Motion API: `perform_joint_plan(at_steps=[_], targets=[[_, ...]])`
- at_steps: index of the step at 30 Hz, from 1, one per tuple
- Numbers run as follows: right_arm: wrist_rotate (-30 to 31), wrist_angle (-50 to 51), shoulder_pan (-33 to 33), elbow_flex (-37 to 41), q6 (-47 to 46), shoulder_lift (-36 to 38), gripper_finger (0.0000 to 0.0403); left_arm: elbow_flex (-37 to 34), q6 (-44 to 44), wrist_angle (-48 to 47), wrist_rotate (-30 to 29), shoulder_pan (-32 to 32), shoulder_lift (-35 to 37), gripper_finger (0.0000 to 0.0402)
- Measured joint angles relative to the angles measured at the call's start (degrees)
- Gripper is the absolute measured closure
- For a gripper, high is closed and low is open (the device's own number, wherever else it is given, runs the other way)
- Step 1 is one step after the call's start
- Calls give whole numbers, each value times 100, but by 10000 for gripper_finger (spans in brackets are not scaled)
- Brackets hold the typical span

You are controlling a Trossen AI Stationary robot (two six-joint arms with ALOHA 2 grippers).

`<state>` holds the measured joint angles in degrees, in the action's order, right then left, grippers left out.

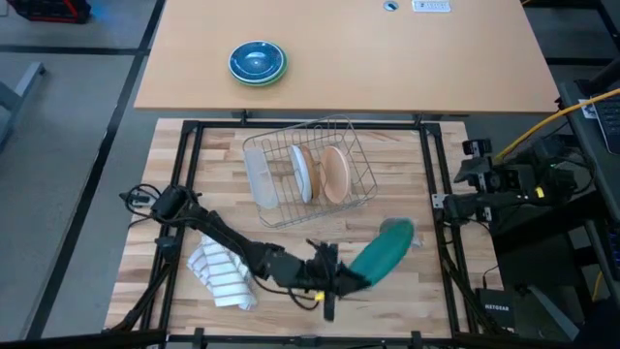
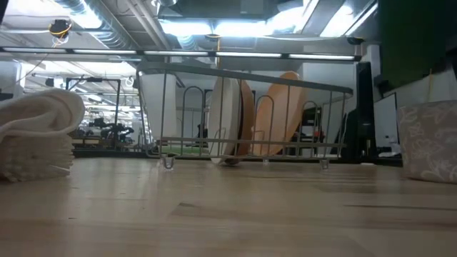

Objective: Sort dishes
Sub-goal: Put the green plate in the dish rack

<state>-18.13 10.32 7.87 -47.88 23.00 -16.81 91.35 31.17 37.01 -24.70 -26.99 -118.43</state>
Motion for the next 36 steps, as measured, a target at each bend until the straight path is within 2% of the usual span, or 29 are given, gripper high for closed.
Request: perform_joint_plan(at_steps=[5,11,17,21,26,36], targets=[[0,396,1,-2,4,207,237,0,-442,1115,-469,320,0,401],[4,722,-1,-2,141,208,237,2,-810,1608,-1043,837,0,401],[369,1203,-1,0,306,206,237,2,-562,1592,-1139,1440,-9,401],[655,1531,0,0,311,206,237,2,-393,1578,-1487,1745,-32,402],[916,1805,0,2,423,206,237,2,-367,1533,-2034,1964,-68,401],[1167,1865,-1,4,595,204,237,4,236,937,-2401,2266,-68,401]])
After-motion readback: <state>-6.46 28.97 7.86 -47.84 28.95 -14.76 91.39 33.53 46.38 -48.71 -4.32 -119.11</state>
